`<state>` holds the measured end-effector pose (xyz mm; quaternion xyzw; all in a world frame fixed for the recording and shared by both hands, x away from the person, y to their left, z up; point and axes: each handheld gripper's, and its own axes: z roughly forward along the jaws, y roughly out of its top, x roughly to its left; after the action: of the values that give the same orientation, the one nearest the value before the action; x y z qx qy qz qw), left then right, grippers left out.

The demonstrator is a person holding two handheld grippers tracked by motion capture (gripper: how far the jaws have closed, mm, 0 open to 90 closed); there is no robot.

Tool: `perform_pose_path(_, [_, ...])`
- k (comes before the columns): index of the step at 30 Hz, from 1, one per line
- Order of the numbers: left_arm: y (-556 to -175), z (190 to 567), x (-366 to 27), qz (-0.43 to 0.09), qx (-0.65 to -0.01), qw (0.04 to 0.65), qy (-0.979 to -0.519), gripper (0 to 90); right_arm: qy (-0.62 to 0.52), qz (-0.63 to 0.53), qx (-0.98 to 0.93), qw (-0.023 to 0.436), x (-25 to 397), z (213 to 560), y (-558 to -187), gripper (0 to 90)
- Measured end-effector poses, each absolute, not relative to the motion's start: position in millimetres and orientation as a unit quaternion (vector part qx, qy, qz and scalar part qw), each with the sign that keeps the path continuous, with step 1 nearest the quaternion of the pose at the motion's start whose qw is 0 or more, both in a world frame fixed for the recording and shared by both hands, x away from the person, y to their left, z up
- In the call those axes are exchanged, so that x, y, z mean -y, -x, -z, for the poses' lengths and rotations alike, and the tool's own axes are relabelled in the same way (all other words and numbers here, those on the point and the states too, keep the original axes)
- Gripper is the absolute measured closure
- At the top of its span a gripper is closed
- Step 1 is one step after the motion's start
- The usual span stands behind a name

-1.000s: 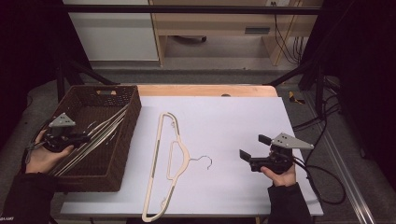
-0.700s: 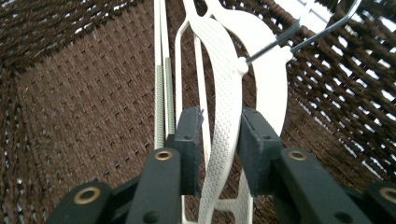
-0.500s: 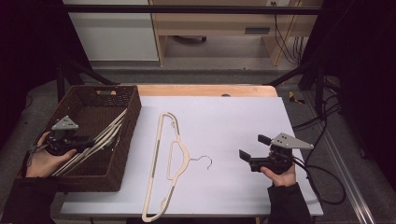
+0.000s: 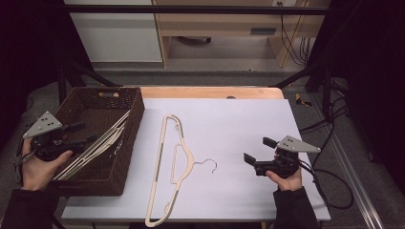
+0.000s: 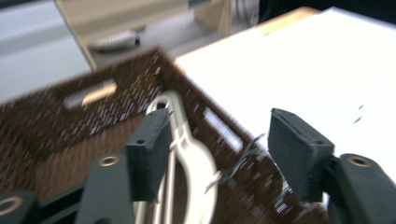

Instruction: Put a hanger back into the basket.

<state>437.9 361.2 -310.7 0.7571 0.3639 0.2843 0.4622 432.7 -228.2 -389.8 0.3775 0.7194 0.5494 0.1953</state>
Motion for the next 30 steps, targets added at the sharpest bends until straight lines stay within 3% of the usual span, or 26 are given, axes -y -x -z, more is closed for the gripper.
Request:
perform_pose_path(10, [-416.8, 308.3, -310.5, -0.271, -0.333, 0.541, -0.723, 19.3, -0.372, -0.557, -0.717, 0.195, 226.9, 388.0, -432.3, 4.4])
perform_pose_path(17, [-408.9, 323.9, -270.8, -0.258, -0.330, 0.546, -0.725, 6.8, -0.366, -0.554, -0.723, 0.192, 222.3, 389.9, -433.1, 4.8])
perform_pose_path(30, [-406.4, 368.7, -226.9, -0.213, -0.326, 0.541, -0.745, 5.7, -0.348, -0.548, -0.738, 0.183, 206.5, 394.9, -436.8, 6.9])
